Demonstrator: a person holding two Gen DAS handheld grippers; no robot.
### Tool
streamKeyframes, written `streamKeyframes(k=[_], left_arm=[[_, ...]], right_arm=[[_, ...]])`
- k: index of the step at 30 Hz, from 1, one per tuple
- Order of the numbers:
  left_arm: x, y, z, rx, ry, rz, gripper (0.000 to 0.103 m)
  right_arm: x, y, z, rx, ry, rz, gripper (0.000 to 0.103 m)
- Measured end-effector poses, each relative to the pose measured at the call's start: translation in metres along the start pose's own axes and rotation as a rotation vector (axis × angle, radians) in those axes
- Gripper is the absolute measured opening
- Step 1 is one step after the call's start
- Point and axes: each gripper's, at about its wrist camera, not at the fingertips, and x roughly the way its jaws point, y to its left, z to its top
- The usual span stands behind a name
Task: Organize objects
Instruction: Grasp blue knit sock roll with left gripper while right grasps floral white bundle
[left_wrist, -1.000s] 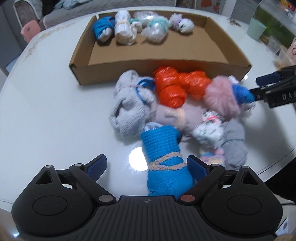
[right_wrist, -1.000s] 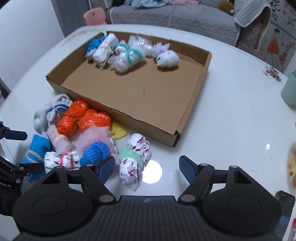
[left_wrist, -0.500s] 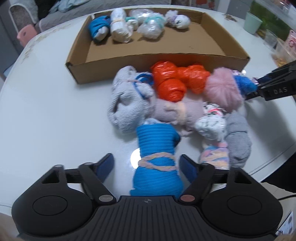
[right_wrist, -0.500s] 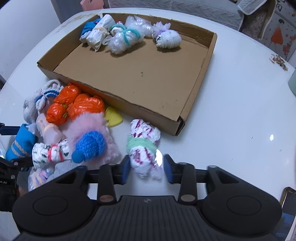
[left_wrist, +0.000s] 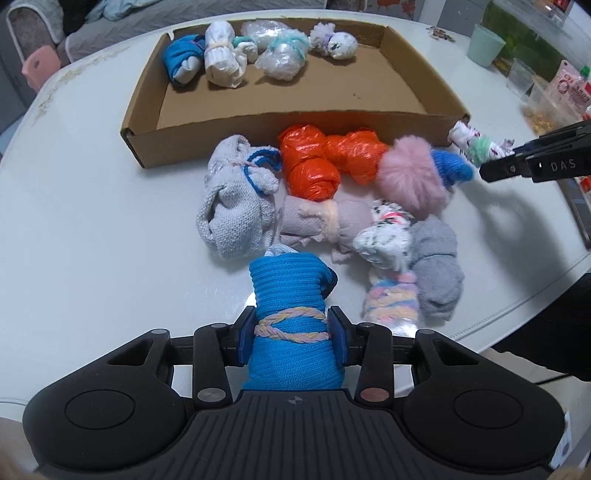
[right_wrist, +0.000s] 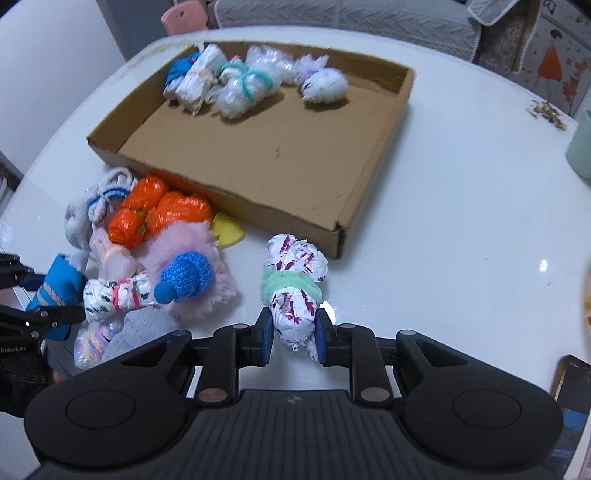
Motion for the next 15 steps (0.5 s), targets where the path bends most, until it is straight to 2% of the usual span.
streamKeyframes(k=[2,6,10,15], left_arm=[[-0.011,-0.001,0.001,0.007,-0.011,-0.010,0.047],[-0.044,-0.001,0.019,0.004,-0.097,-0.045,0.047],[-0.074,-0.002,0.064,0.045,-0.187,-0.056,0.047],[-0.085,-0.018,0.132,0.134,-0.269,-0.045,0.047]], right_arm=[[-0.012,-0.001,-0.002,-0.002,-0.027,-0.004,0.020],[-0.031,-0.010,0.006,0.010,-0.105,0.003,0.020],[-0.049,-0.015,0.022,0.000,-0.168,0.003,0.020],[-0.058,-0.017,0.067,-0.039,-0.235,-0.021,0.020]])
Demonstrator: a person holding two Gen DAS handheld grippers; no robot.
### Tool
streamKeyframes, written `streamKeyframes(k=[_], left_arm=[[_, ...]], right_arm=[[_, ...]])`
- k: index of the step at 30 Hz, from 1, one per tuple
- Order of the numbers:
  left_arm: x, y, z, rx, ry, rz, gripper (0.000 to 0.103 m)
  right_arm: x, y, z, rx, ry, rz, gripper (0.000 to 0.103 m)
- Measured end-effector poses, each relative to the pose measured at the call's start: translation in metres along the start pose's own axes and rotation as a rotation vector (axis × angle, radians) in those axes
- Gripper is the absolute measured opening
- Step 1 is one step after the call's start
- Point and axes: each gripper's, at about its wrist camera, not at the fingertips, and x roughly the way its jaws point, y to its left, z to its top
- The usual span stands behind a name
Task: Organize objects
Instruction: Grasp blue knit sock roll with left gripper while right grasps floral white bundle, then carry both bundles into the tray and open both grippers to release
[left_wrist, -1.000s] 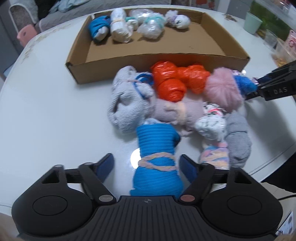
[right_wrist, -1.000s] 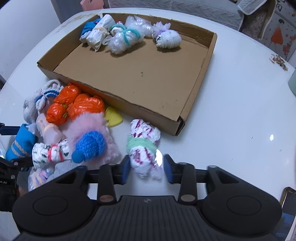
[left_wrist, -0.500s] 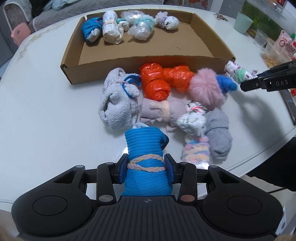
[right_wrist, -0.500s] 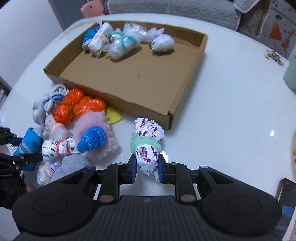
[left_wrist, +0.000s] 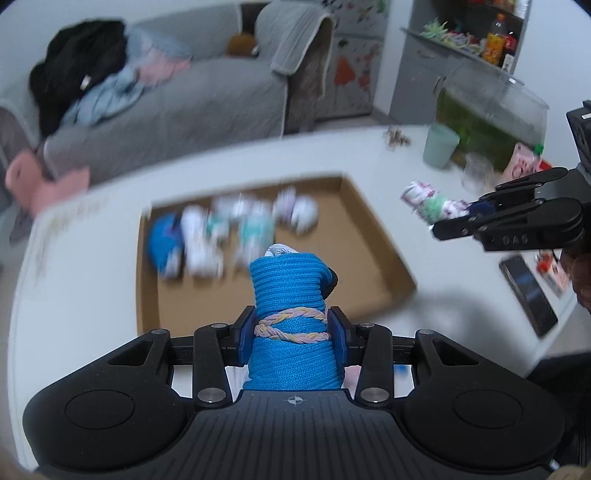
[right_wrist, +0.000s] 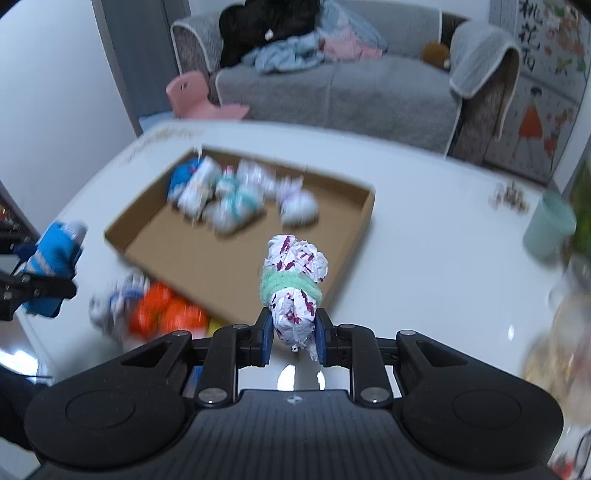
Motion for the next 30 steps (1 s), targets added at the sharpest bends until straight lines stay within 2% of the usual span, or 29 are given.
streamKeyframes(k=[4,7,11,16,20,30], left_arm=[[0.037,-0.013,0.042,0.035,-0.007,-0.028,0.047],[0.078,-0.019,0.059,0.044,0.016,-0.064,0.047],[0.130,-0.022,0.063,0.059,0.050,-0.077,0.047],[0.178,-0.015,0.052,-0.001,0.106,-0.081,0.047],[0.196,-0.010,0.050,-0.049,0.121,-0.077,0.047],[0.211,-0.015,0.051,-0.096,0.088,-0.053,0.048]], right_arm=[[0.013,-0.005,0.036,-0.021,-0.040,-0.022,0.021],[0.039,-0.011,0.054,-0.030,-0.024,-0.026,0.021],[0.079,-0.024,0.063,-0.028,0.021,-0.016,0.021],[0.116,-0.039,0.066,-0.026,0.077,-0.015,0.021],[0.125,-0.040,0.071,-0.032,0.090,-0.007,0.022],[0.143,-0.042,0.073,-0.038,0.130,-0.002,0.022]])
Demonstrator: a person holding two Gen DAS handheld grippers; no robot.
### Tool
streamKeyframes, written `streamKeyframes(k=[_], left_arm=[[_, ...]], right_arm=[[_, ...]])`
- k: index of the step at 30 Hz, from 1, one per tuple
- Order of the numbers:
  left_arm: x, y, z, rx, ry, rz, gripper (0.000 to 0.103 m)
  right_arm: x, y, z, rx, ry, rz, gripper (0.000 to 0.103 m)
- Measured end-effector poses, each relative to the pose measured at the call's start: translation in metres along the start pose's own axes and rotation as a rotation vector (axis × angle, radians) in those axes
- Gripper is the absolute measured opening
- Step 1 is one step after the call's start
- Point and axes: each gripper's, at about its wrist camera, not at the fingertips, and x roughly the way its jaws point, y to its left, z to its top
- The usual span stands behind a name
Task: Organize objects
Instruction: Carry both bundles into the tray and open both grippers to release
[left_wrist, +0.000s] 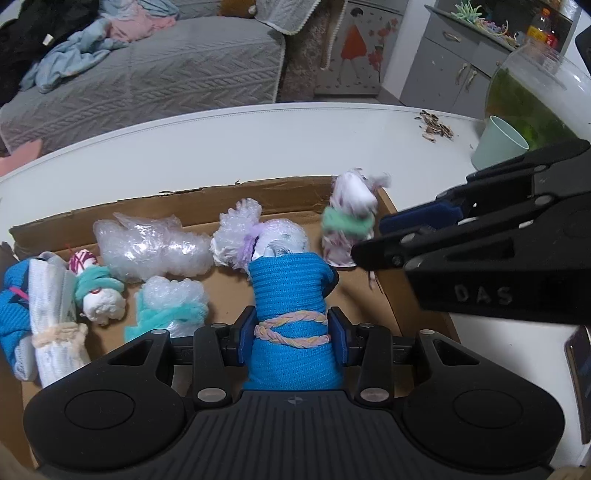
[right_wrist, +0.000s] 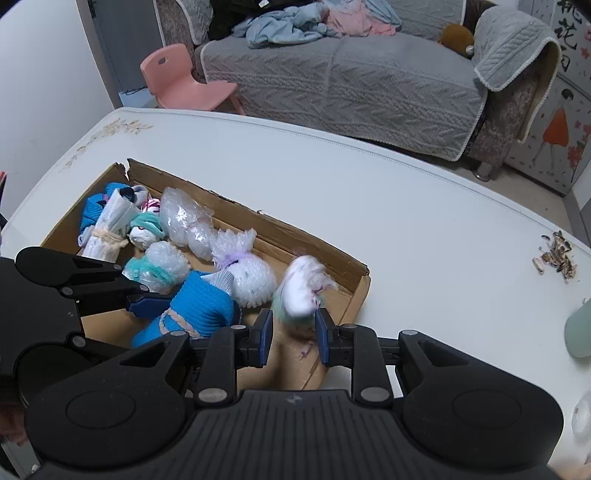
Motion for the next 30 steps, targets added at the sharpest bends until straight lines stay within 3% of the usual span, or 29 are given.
streamKeyframes(k=[11,16,25,27,30], left_arm=[[0.012,0.000,0.011,-0.057,-0.017,-0.010,0.048],[0.011,-0.006,0.012,-0.017,-0.014,0.003,0.052],[0.010,-0.008,0.015,-0.006,0.002,0.022,0.062],[0.009,-0.010,0.014,-0.003,0.005,0.028,0.072],[0.007,-0.012,0.013,0.012,0.010,0.024,0.075]], right_arm=[[-0.003,0.000,-0.003,0.025,-0.001,0.005,0.023],[-0.004,0.000,-0.004,0.034,-0.002,-0.001,0.024],[-0.001,-0.002,-0.002,0.037,0.001,-0.001,0.024],[0.000,-0.001,-0.002,0.034,0.003,-0.001,0.024],[-0.001,-0.001,-0.003,0.033,0.002,-0.005,0.024]])
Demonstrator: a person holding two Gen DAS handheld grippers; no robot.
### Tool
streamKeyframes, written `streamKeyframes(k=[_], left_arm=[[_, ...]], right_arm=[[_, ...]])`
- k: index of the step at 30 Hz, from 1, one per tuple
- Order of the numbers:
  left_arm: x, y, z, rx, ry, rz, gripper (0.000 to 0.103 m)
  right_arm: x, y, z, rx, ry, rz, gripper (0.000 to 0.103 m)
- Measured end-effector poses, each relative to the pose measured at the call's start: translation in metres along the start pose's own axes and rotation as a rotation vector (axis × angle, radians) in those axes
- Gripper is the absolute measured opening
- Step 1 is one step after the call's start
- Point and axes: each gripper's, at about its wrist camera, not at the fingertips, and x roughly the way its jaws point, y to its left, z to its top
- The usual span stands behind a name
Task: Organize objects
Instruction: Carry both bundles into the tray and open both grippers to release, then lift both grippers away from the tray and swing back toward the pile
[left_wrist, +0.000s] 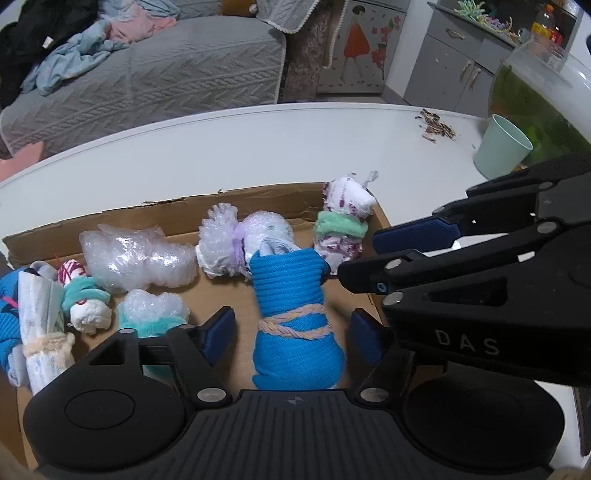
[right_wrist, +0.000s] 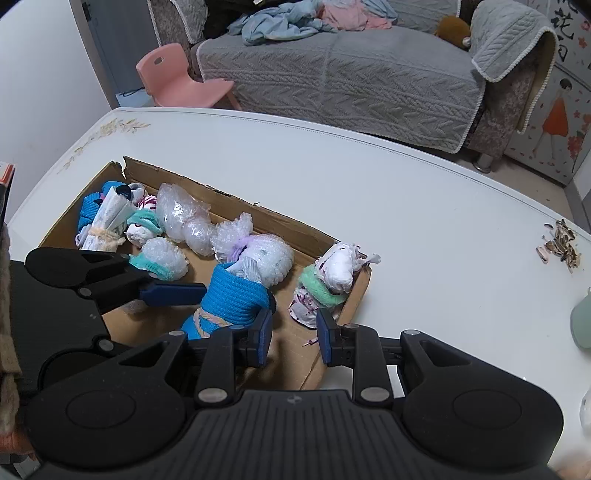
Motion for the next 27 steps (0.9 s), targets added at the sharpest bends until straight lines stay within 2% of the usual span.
streamKeyframes(k=[4,7,10,18,20,21,23,25,26,27], left_arm=[[-0.003,-0.003,0.000,0.011,0.002,0.005,0.078],[-0.008,-0.004,0.000,0.023,0.002,0.013,0.080],[-0.013,-0.005,-0.001,0.025,0.005,0.023,0.083],[-0.036,-0.002,-0.002,0.036,0.006,0.020,0.085],[-0.048,-0.001,-0.005,0.039,0.005,0.015,0.085],[-0.056,0.001,-0.007,0.038,0.003,0.008,0.086],[-0.071,0.005,-0.012,0.041,0.001,0.001,0.086],[-0.089,0.010,-0.018,0.048,-0.007,0.007,0.086],[-0.098,0.012,-0.022,0.050,-0.009,0.007,0.086],[-0.107,0.015,-0.025,0.056,-0.002,0.002,0.088]], right_arm=[[-0.001,0.000,-0.001,-0.002,-0.004,-0.004,0.025],[-0.003,0.001,-0.001,-0.001,-0.009,-0.001,0.030],[-0.007,0.002,-0.001,-0.001,-0.021,-0.023,0.050],[-0.021,0.003,-0.003,0.038,-0.053,-0.031,0.079],[-0.025,0.003,-0.005,0.061,-0.058,-0.024,0.091],[-0.027,0.004,-0.006,0.068,-0.060,-0.025,0.093],[-0.032,0.014,-0.008,0.056,-0.073,-0.068,0.102],[-0.040,0.029,-0.011,0.024,-0.109,-0.139,0.102],[-0.042,0.036,-0.011,0.012,-0.106,-0.176,0.102],[-0.040,0.044,-0.007,0.000,-0.059,-0.222,0.102]])
